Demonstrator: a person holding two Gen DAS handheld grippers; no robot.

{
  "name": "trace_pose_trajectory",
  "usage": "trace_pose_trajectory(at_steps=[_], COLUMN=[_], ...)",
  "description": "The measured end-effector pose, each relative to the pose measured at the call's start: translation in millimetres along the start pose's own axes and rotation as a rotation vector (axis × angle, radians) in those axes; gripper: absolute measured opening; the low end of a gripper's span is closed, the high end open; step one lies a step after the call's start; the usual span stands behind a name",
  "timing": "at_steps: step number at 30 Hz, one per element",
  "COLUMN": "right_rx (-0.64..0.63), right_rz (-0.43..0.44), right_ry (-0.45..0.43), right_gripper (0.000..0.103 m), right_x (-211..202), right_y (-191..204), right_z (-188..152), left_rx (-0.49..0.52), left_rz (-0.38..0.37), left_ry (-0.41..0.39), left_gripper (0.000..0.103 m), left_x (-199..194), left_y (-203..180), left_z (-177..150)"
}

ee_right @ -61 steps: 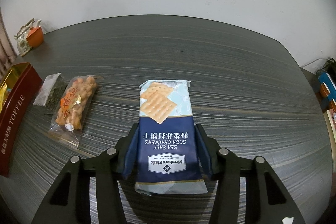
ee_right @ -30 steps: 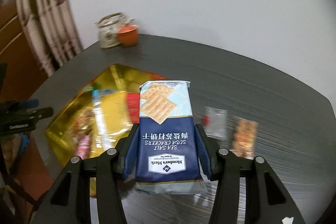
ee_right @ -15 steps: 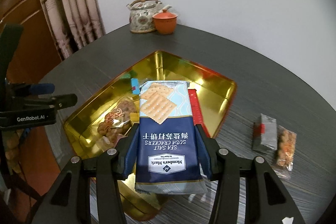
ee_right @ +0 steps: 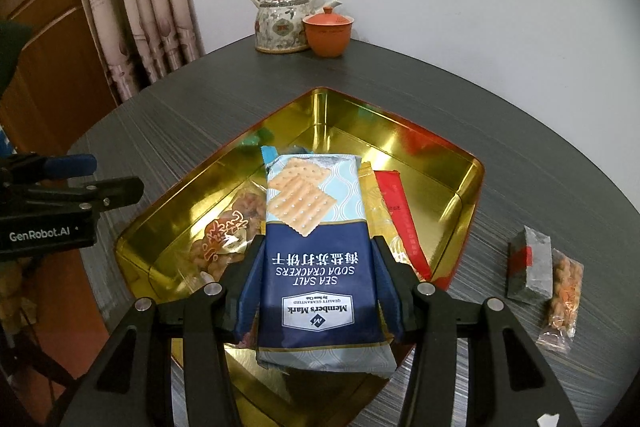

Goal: Organize snacks
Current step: 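Carry the cracker pack into the tray and open the right gripper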

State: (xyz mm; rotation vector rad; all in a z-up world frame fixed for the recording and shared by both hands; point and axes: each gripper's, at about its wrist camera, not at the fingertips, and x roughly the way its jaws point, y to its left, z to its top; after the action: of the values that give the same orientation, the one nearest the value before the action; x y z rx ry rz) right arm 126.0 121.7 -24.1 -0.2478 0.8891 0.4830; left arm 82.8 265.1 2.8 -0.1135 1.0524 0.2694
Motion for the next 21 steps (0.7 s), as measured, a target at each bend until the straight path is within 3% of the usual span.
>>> trace_pose_trajectory(at_steps=[11,21], right_rx=[-0.003,0.022], right_rz=[-0.006,0.035], right_ry=[0.019,0.014], right_gripper=[0.047,0.057], right_x=[10.8,7.9], right_y=[4.8,2.0], right_z=[0.6,0.4], left_rx=[0.005,0.023], left_rz=[-0.001,-0.004], left_ry=[0.001,0.003], left_gripper=[0.076,0.076], left_x=[-0.6,-1.2], left_y=[-3.0,-6.9], left_z=[-2.1,-3.5])
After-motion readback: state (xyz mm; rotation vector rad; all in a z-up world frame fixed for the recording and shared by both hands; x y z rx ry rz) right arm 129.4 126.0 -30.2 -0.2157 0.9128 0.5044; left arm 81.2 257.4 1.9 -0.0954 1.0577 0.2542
